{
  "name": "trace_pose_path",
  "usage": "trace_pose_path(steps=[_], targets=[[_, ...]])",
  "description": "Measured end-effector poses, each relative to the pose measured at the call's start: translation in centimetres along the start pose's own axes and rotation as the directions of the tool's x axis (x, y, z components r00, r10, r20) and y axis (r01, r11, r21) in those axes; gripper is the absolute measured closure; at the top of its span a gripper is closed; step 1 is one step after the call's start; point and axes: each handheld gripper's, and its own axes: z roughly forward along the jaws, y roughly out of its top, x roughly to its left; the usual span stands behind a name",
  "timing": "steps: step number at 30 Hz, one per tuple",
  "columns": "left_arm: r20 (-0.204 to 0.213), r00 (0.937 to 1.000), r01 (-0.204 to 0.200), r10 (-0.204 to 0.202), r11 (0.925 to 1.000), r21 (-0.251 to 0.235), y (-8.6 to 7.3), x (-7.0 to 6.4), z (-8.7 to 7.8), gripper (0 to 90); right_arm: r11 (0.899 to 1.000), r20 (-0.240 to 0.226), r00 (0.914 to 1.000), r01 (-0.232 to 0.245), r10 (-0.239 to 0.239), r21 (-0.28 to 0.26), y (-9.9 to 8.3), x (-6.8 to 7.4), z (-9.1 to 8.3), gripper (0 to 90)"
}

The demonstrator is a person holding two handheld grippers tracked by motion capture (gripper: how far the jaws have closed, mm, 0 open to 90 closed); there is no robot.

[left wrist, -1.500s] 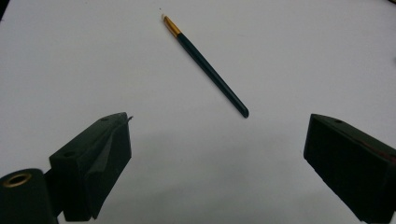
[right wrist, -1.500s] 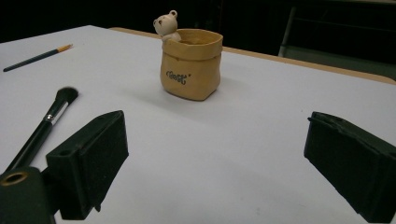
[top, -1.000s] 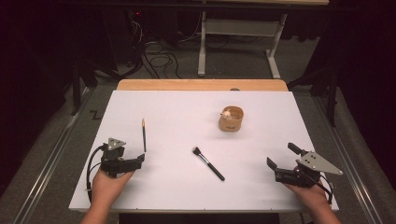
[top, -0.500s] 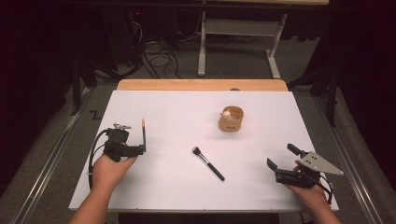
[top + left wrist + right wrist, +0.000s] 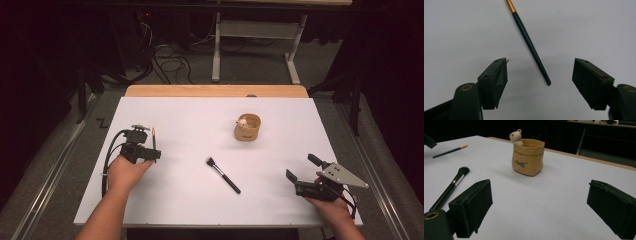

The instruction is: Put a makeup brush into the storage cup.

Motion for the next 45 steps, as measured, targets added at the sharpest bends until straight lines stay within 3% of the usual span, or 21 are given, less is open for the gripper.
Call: trace_pose_path(steps=[4, 6, 11, 19, 22, 23, 29, 32, 41, 45], targets=[[-0.008, 0.9999, 0.014, -0.014, 0.9999, 0.005, 0.9, 0.0, 0.6, 30.7, 1.000, -0.003, 1.0000, 0.005, -0.005, -0.001, 0.0, 0.0, 0.1, 6.6], [0.013, 0.9991, 0.040, -0.040, 0.9991, 0.016, 1.4, 0.4, 1.4, 34.9, 1.000, -0.004, 1.0000, 0.006, -0.006, -0.002, 0.0, 0.0, 0.1, 6.6], [0.008, 0.9970, 0.077, -0.078, 0.9967, 0.025, 1.7, 1.0, 2.4, 38.1, 1.000, -0.004, 1.0000, 0.000, 0.000, -0.004, 0.0, 0.0, 0.0, 6.6], [0.003, 0.9879, 0.155, -0.155, 0.9873, 0.036, 2.2, 1.9, 3.5, 42.5, 1.000, -0.008, 1.0000, -0.002, 0.002, -0.001, -0.1, 0.1, 0.1, 6.6], [-0.006, 0.9894, 0.145, -0.145, 0.9874, 0.064, 2.5, 2.0, 3.8, 47.4, 1.000, -0.012, 0.9999, 0.001, -0.001, -0.007, 0.0, 0.1, 0.1, 6.6], [-0.026, 0.9928, 0.119, -0.117, 0.9901, 0.075, 2.7, 1.8, 3.9, 48.1, 1.000, -0.012, 0.9999, 0.002, -0.002, -0.007, 0.0, 0.1, 0.0, 6.6], [-0.012, 0.9933, 0.116, -0.115, 0.9903, 0.077, 3.3, 1.2, 3.9, 51.5, 1.000, -0.009, 1.0000, -0.004, 0.004, -0.005, -0.1, 0.1, 0.0, 6.6], [-0.026, 0.9936, 0.111, -0.109, 0.9906, 0.079, 3.7, 0.9, 4.0, 52.8, 1.000, -0.011, 0.9999, 0.000, 0.000, -0.005, -0.1, 0.1, 0.0, 6.6], [-0.067, 0.9874, 0.149, -0.143, 0.9843, 0.095, 4.0, 0.9, 4.5, 61.4, 1.000, -0.016, 0.9999, 0.001, -0.001, -0.007, -0.1, 0.1, 0.0, 6.6], [-0.066, 0.9871, 0.152, -0.146, 0.9837, 0.096, 4.0, 0.9, 4.5, 64.0, 1.000, -0.014, 0.9999, 0.001, -0.001, -0.007, -0.1, 0.1, 0.1, 6.6]])
